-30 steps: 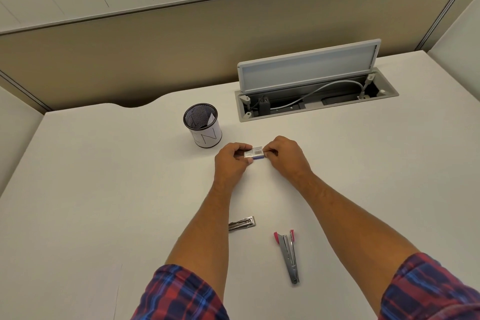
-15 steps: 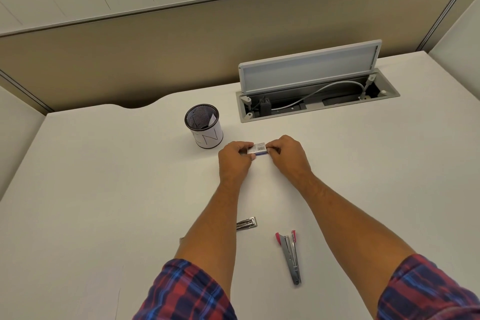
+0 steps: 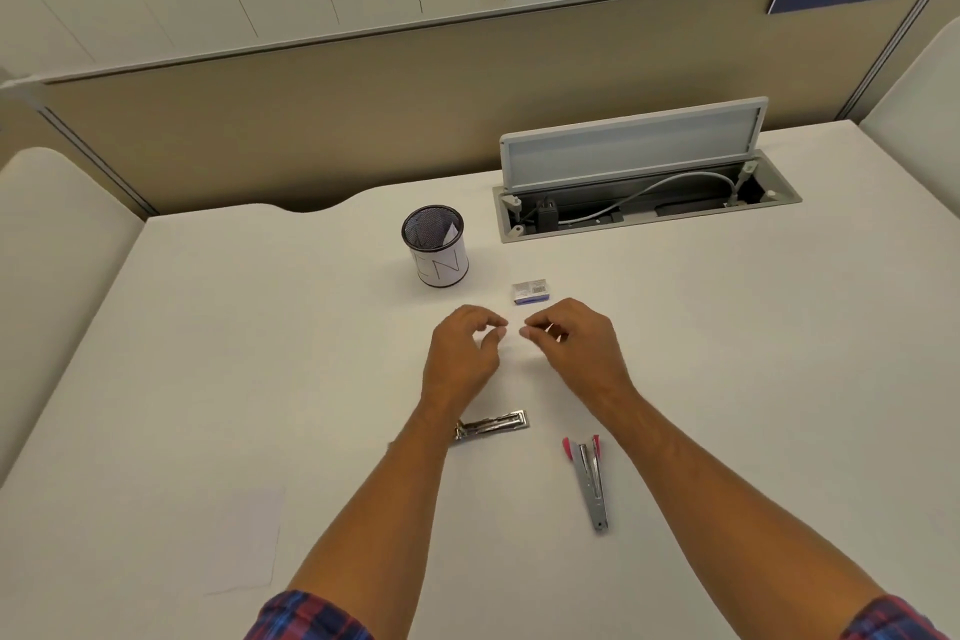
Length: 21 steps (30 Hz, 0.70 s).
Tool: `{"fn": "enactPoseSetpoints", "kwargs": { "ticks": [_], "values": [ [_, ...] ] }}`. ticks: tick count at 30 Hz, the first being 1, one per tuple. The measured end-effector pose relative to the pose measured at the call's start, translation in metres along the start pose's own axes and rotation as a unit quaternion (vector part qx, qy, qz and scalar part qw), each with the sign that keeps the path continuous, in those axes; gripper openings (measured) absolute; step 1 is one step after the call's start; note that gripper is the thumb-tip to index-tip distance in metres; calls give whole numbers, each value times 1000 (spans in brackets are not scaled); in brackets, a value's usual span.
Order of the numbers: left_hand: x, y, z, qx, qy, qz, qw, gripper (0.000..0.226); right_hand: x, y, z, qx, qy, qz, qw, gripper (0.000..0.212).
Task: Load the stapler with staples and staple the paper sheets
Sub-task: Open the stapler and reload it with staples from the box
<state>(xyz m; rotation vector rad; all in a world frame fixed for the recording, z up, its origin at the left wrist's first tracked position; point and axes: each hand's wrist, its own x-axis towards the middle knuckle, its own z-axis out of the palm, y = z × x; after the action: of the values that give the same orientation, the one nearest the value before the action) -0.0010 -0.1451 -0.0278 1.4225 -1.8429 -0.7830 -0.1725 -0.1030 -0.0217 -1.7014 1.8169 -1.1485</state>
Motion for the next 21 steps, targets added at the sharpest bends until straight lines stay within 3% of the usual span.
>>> {"fn": "enactPoseSetpoints", "kwargs": {
  "ticks": [6, 15, 21],
  "values": [
    [-50, -16, -35, 49, -38, 28, 998, 18, -41, -22, 24, 28, -84, -4, 996, 11],
    [-108, -45, -65, 129, -69, 68, 987, 43, -77, -33, 47, 29, -86, 21, 996, 14],
    [-111, -48, -63, 171, -76, 103, 977, 39, -83, -37, 54, 11, -71, 33, 997, 13]
  ]
}}
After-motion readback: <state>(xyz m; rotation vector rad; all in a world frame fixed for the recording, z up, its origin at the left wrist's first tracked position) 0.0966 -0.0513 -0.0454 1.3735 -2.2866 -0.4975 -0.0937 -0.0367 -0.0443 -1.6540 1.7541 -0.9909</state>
